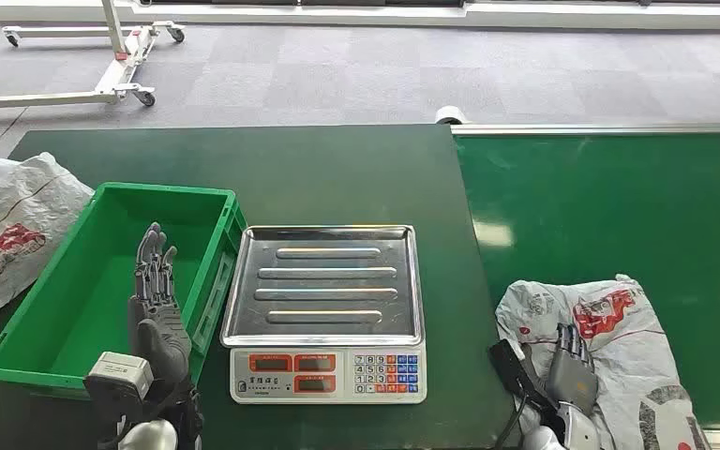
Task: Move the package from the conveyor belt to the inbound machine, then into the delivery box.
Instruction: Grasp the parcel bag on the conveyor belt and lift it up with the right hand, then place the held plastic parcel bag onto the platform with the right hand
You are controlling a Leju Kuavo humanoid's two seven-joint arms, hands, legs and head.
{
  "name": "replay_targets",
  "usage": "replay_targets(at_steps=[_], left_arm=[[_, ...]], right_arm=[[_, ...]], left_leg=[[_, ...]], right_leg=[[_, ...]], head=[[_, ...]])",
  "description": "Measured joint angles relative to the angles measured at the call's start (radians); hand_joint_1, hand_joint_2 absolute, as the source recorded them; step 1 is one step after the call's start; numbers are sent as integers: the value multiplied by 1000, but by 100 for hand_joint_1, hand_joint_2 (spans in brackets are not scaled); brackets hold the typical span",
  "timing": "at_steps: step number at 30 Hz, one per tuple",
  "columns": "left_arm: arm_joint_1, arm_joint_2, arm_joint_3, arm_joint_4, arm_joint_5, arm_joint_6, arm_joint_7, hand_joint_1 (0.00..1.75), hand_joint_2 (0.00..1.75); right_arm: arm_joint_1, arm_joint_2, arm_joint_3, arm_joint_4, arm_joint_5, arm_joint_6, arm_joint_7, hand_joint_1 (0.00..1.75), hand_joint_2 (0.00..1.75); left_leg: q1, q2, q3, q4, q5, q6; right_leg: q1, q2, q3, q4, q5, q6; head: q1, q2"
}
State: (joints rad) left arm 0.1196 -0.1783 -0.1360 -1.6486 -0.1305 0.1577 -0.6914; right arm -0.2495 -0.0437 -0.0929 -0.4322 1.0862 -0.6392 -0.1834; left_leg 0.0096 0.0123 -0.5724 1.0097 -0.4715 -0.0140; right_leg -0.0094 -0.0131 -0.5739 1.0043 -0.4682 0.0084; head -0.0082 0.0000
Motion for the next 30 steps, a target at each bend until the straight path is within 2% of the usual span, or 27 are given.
replay_targets(at_steps=[4,9,13,16,21,30], left_arm=[[1,0,0,-5,5,0,7,0,0],[1,0,0,-7,7,1,10,0,0],[2,0,0,-8,9,1,8,0,0],[2,0,0,-11,15,1,2,0,0],[3,-1,0,-11,20,0,-7,0,0],[13,1,0,-25,39,14,-8,0,0]], right_arm=[[-9,4,-47,-17,2,-51,-74,175,175],[-11,11,-96,-79,33,-59,-112,175,175],[11,34,-129,-203,81,-55,-162,175,175],[29,48,-116,-344,73,-27,-150,175,175],[68,55,-19,-611,82,1,-125,175,175],[52,44,268,-1094,156,6,-88,175,175]], left_leg=[[0,-1,2,0,0,0],[0,-1,1,0,0,1],[0,-1,1,0,0,1],[0,-1,0,0,0,1],[0,-1,-2,0,0,1],[0,-1,-3,0,1,0]], right_leg=[[0,-1,5,-1,-1,1],[-1,-1,4,0,0,2],[-2,-1,3,0,0,2],[-2,-1,2,0,0,1],[-2,0,1,0,0,1],[-1,0,-1,1,0,1]], head=[[0,0],[0,0],[0,0],[0,0],[0,0],[0,0]])
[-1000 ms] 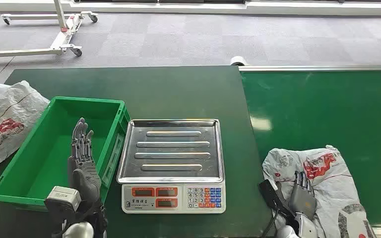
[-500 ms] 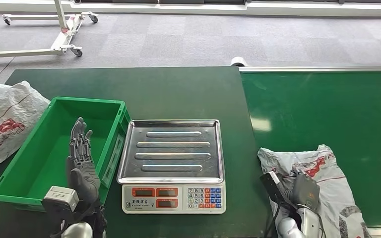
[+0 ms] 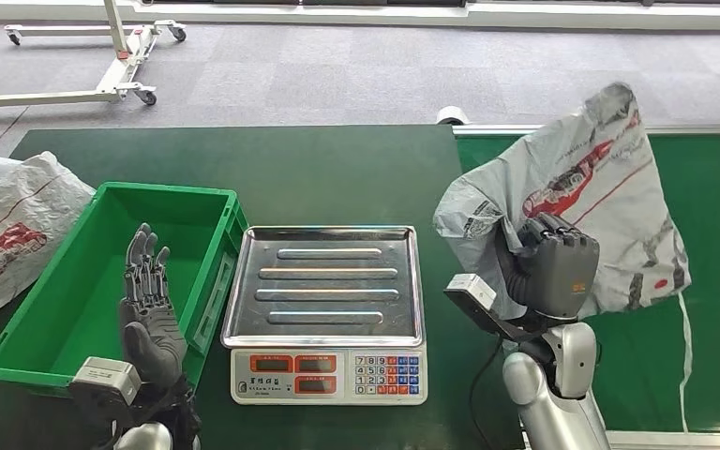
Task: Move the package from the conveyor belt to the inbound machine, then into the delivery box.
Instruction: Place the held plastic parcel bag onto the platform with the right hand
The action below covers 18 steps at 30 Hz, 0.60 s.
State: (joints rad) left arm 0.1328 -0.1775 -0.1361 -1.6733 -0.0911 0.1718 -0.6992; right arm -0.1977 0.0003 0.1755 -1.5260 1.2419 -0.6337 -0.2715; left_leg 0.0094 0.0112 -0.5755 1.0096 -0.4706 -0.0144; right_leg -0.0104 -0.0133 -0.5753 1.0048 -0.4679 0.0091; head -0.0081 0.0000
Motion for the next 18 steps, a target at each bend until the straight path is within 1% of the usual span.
replay_targets(at_steps=[3,6,8,12,15,18], left_arm=[[3,0,0,-5,3,3,0,0,0],[3,1,0,-6,10,3,0,0,0],[1,1,0,-5,15,1,0,0,0],[-11,2,-10,7,20,-10,0,0,0],[-38,3,-26,37,27,-15,0,0,0],[-56,3,-37,60,38,-15,0,0,0]], right_arm=[[-14,-10,63,-84,-24,-17,-8,175,175],[-42,-22,125,-125,-104,-1,-26,175,175],[-69,-26,166,-129,-192,42,-52,175,175],[-139,-21,255,-102,-400,163,-136,175,175],[-205,12,330,-21,-464,260,-165,175,175],[-248,49,400,65,-509,317,-170,175,175]], left_leg=[[0,0,0,0,0,0],[0,1,-1,0,0,0],[0,1,0,0,0,0],[0,1,-1,0,0,0],[0,1,0,0,1,-1],[0,0,0,0,2,-2]], right_leg=[[0,0,0,0,0,0],[-1,0,0,0,0,0],[-1,1,0,0,0,0],[-1,0,0,0,1,0],[0,1,0,0,1,-1],[1,0,0,0,1,-1]], head=[[0,0],[0,0],[0,0],[0,0],[0,0],[0,0]])
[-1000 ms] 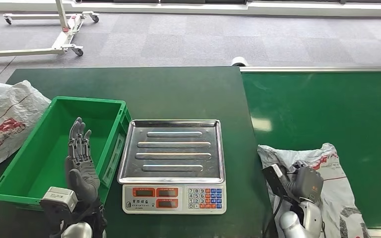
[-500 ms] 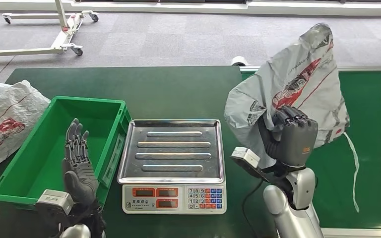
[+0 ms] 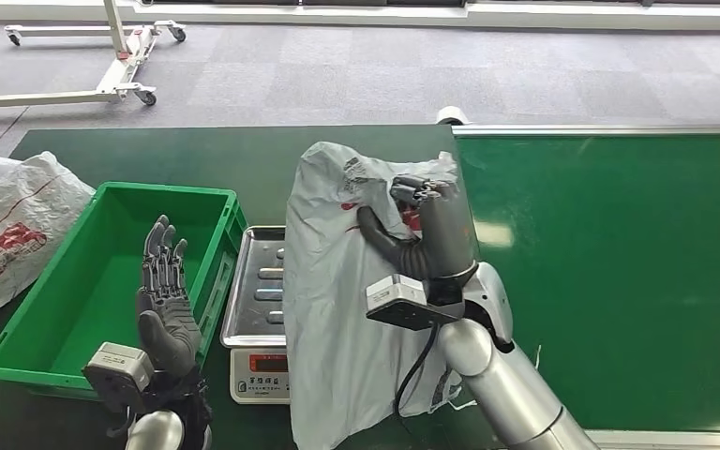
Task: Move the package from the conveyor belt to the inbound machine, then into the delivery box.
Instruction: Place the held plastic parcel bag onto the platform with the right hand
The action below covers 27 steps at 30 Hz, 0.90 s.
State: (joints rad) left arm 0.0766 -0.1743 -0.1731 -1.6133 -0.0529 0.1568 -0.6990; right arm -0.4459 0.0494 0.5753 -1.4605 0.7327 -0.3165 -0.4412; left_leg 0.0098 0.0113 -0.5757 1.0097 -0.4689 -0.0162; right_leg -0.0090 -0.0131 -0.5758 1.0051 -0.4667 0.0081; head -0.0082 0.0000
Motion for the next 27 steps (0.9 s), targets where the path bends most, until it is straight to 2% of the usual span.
replay_targets(at_steps=[3,4,5,7,8,9,12,15,20,27], left_arm=[[-8,0,-4,14,4,0,0,0,0],[-10,0,-4,17,5,0,0,0,0],[-10,0,-5,21,6,0,0,0,0],[-11,0,-5,27,7,0,0,0,0],[-12,0,-5,30,7,-2,0,0,0],[-12,0,-5,32,7,-4,0,0,0],[-14,0,-4,40,7,-10,0,0,0],[-13,0,-4,43,-2,-5,0,0,0],[-1,0,-4,32,-25,31,0,0,0],[7,2,-4,25,-26,36,0,0,0]], right_arm=[[-24,21,44,63,-24,15,-5,175,175],[-29,25,53,77,-28,16,-7,165,175],[-34,27,60,89,-31,16,-9,122,175],[-42,30,70,108,-45,26,-10,34,87],[-46,31,74,116,-63,42,-11,0,44],[-50,32,78,126,-93,62,-13,0,0],[-60,33,84,165,-203,105,-29,0,0],[-65,33,75,209,-267,96,-50,0,0],[-66,20,38,265,-286,54,-80,0,0],[-66,8,19,294,-286,49,-84,0,0]], left_leg=[[0,-1,0,0,0,0],[0,-1,0,0,0,0],[0,-1,-1,0,0,0],[0,-1,-1,0,0,0],[0,-1,-1,0,0,0],[0,-1,-1,0,0,0],[0,-1,-1,0,-1,1],[0,-1,-1,0,-1,1],[0,-1,-1,0,0,0],[0,-1,-1,0,-1,0]], right_leg=[[0,0,0,0,0,0],[0,0,0,0,0,0],[0,0,0,0,0,0],[-1,0,0,0,0,0],[-1,0,0,0,0,0],[-1,0,-1,0,0,0],[-1,0,-1,0,0,0],[-1,0,0,0,0,0],[-1,0,0,0,0,0],[-1,0,-1,0,0,0]], head=[[0,0],[0,0],[0,0],[0,0],[0,0],[0,0],[0,0],[0,0],[0,0],[0,0]])
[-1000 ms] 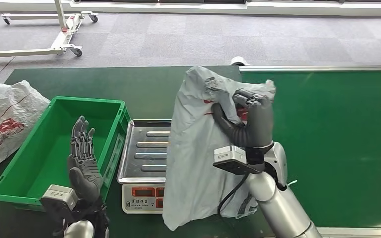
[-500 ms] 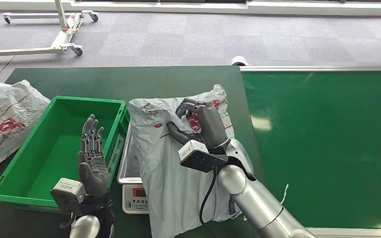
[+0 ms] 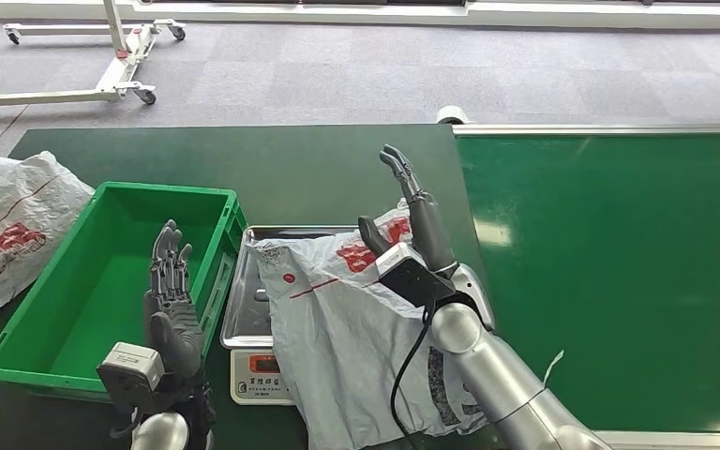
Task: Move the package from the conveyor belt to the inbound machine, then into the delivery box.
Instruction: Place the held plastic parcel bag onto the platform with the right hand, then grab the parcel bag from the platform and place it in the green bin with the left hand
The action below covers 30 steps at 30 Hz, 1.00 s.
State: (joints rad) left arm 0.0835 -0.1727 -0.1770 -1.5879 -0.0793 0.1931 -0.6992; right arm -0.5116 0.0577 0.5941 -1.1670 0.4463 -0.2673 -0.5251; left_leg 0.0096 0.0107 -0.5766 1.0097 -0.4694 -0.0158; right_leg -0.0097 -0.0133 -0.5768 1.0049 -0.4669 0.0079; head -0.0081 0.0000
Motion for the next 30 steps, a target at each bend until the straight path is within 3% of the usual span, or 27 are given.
replay_targets(at_steps=[4,9,12,16,21,25,30], left_arm=[[6,8,-3,-20,-35,78,0,0,0],[-2,71,-40,-103,-103,389,-2,0,0],[-35,98,-51,-162,-208,486,-3,0,0],[-86,111,-75,-176,-448,473,6,0,0],[-235,116,-176,21,-797,347,55,0,0],[-370,109,-244,225,-851,337,94,0,0],[-477,90,-309,428,-888,311,129,0,0]], right_arm=[[8,-14,-18,-2,-8,-25,4,0,0],[46,-75,-112,-54,-120,-26,-17,0,0],[74,-108,-212,-117,-179,-23,-41,0,0],[163,-142,-346,-243,-211,-34,-93,0,0],[296,-145,-459,-418,-247,-98,-160,0,0],[381,-144,-535,-538,-282,-130,-172,0,0],[460,-132,-598,-630,-271,-102,-174,0,0]], left_leg=[[0,0,0,0,0,0],[0,-1,0,0,0,0],[0,-1,0,1,0,0],[0,-3,0,1,0,1],[-2,-4,0,1,-1,2],[-2,-2,0,1,0,2],[-2,-1,0,1,0,2]], right_leg=[[0,0,0,0,0,0],[-1,-1,-1,0,0,0],[-1,-2,0,0,0,1],[-2,-3,1,-1,0,1],[-2,-4,1,-1,0,1],[-2,-3,1,-1,1,2],[-2,-2,0,-1,1,2]], head=[[0,0],[0,0],[0,0],[0,0],[0,0],[0,0],[0,0]])
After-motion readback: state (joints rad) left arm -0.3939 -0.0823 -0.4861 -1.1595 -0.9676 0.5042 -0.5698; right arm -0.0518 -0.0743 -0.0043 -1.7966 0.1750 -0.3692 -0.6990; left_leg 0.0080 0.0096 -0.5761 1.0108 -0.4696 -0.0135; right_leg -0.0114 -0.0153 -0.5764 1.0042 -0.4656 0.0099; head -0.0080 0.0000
